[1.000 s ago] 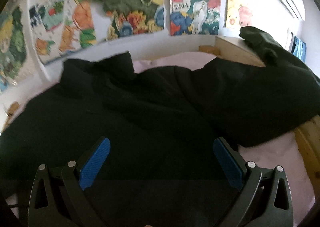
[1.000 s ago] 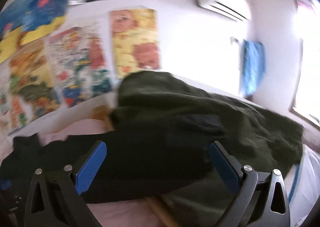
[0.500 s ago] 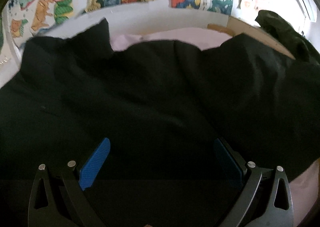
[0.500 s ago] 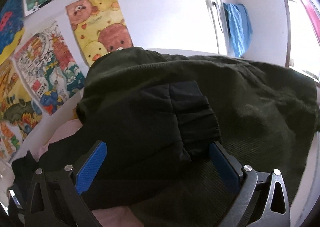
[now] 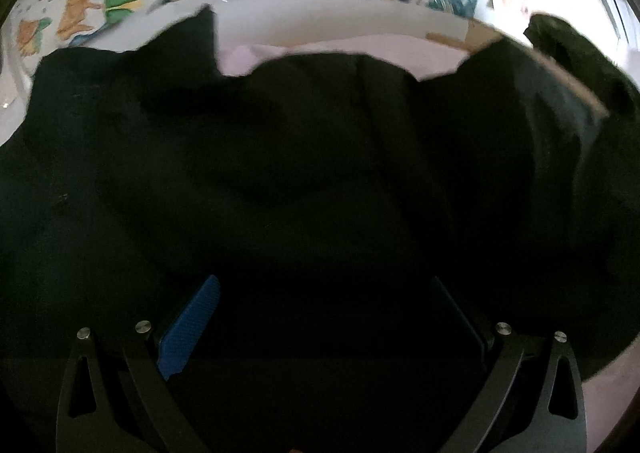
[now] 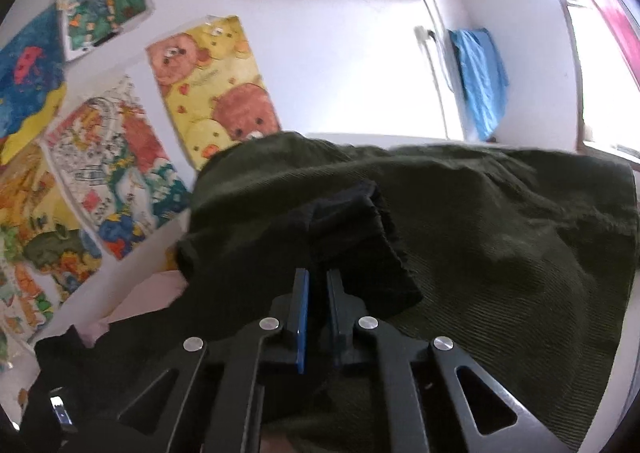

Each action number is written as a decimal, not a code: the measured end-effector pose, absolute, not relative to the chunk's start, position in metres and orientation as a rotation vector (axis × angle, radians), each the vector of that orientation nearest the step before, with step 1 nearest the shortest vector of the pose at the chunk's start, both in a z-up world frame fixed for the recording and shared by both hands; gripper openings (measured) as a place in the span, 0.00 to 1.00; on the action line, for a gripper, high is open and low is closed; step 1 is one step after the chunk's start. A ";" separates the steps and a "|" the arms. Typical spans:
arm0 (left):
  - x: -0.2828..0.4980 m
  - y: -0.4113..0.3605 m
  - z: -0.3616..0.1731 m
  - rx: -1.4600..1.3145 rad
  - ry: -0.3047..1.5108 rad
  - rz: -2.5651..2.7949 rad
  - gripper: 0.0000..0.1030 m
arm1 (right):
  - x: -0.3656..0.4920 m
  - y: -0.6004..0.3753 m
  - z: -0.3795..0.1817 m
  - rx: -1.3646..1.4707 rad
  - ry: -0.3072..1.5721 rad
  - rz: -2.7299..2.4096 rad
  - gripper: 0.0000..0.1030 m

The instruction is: Fold large clothes

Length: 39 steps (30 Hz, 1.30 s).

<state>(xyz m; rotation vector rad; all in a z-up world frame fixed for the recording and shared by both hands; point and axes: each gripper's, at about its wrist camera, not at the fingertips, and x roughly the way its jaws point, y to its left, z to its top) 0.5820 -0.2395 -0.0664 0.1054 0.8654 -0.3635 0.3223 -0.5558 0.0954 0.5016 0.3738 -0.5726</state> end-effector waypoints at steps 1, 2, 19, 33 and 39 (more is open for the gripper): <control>0.578 -0.230 -0.060 0.077 0.863 -0.379 0.99 | 0.322 -0.552 0.098 0.495 0.356 -0.553 0.08; 0.575 -0.224 -0.055 0.060 0.863 -0.391 0.99 | 0.322 -0.547 0.103 0.487 0.333 -0.523 0.07; 0.512 -0.066 0.018 -0.101 0.885 -0.339 0.99 | 0.381 -0.315 0.139 0.052 0.323 0.012 0.04; 0.528 -0.075 -0.034 -0.055 0.894 -0.367 0.99 | 0.336 -0.496 0.086 0.398 0.432 -0.863 0.95; 0.524 -0.061 -0.029 -0.100 0.884 -0.404 0.99 | 0.341 -0.538 0.066 0.572 0.411 -0.824 0.78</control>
